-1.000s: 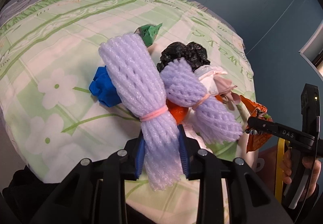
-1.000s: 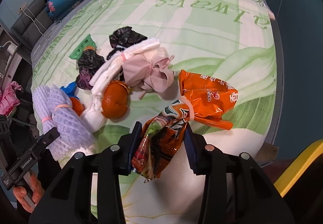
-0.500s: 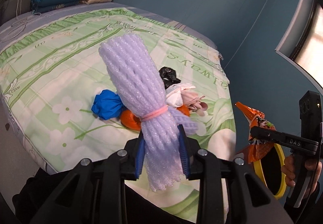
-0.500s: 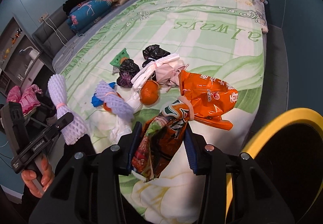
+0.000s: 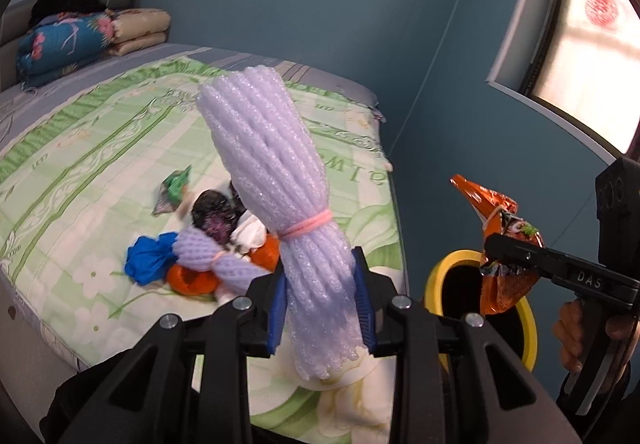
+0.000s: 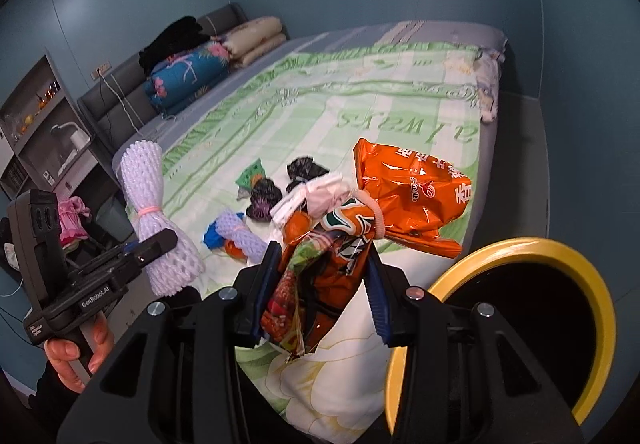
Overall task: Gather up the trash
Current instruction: 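Lift both held items and carry them over the yellow-rimmed bin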
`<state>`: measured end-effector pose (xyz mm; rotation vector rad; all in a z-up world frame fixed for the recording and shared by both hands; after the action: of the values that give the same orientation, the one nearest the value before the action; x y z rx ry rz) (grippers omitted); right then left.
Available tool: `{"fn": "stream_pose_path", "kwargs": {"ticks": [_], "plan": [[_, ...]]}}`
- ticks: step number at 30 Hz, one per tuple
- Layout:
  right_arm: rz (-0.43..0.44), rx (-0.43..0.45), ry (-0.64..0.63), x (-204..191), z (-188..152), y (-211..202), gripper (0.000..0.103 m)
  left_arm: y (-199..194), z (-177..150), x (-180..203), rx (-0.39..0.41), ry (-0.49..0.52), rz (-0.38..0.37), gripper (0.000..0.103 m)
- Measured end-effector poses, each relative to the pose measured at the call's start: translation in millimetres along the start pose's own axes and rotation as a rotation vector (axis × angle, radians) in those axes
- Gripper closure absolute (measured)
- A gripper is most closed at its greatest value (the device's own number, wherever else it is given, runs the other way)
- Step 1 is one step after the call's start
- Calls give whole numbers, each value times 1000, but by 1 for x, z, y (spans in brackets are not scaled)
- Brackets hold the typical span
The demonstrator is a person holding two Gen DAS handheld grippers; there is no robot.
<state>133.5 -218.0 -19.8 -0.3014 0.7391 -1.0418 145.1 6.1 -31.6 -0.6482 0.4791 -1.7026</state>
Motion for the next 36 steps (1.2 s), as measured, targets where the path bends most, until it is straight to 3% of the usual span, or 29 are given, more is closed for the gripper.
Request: {"fn": "stream_pose_path", "kwargs": {"ticks": [8,15,25,36], "plan": [[-37,150,18,11,14,-68,64,-8,15,55,-7,67,-68,75],[-78,231,58,34,16,-113,63,-5,28,101,-3,87,-137,75],[-106,252,110,61,12,-127,63,22,2,150,-63,107,-215,75],[-118,173,188,92,6,-105,62,49,-39,181,-153,181,-261,74]]}}
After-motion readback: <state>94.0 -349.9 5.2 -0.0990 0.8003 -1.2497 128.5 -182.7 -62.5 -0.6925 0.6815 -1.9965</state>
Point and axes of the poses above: each gripper's, at about its wrist camera, not at the fingertips, and y roughly the way its jaws point, x to its right, z to its top, the point moved 3 cm from there along y, roughly the way its jaws point, and after that the axes turned 12 degrees about z, right-handed, at the moved point
